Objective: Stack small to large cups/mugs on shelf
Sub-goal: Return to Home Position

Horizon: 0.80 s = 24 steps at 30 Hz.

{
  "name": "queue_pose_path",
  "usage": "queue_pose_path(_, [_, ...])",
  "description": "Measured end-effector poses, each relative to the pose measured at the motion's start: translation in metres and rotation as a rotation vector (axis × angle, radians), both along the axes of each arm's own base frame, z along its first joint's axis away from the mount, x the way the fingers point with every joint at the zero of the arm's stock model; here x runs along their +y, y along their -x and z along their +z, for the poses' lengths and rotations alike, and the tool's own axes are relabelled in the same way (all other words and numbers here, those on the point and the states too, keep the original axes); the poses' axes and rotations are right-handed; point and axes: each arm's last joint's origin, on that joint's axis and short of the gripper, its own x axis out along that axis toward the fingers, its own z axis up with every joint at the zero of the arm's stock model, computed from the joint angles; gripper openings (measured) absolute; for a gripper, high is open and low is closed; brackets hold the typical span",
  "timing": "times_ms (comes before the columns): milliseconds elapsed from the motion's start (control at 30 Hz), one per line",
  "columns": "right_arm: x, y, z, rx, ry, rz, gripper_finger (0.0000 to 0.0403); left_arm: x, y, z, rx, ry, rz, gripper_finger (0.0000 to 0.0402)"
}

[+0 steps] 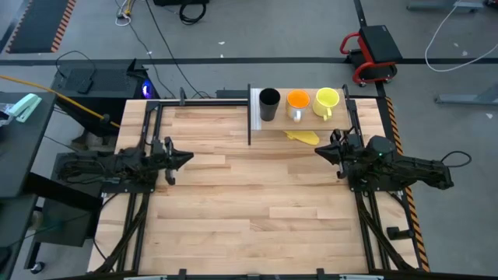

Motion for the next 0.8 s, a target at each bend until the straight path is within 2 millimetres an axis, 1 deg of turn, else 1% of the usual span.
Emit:
queue_pose_path(267, [-0.002, 0.000, -0.005, 0.051, -0.030, -0.076, 0.0022, 0.000, 0.000, -0.001, 0.010, -0.008, 0.004, 0.0028])
queue_pose_path(467, [-0.002, 0.000, -0.005, 0.054, -0.011, -0.079, 0.0022, 0.000, 0.000, -0.001, 0.010, -0.010, 0.004, 0.0035])
queue_pose_path(633, [-0.003, -0.001, -0.014, 0.142, -0.005, -0.084, 0.0022, 0.000, 0.000, -0.001, 0.010, -0.010, 0.004, 0.0039])
queue_pose_path(800, [-0.003, -0.001, -0.019, 0.192, -0.004, -0.084, 0.0022, 0.000, 0.000, -0.001, 0.010, -0.010, 0.004, 0.0033])
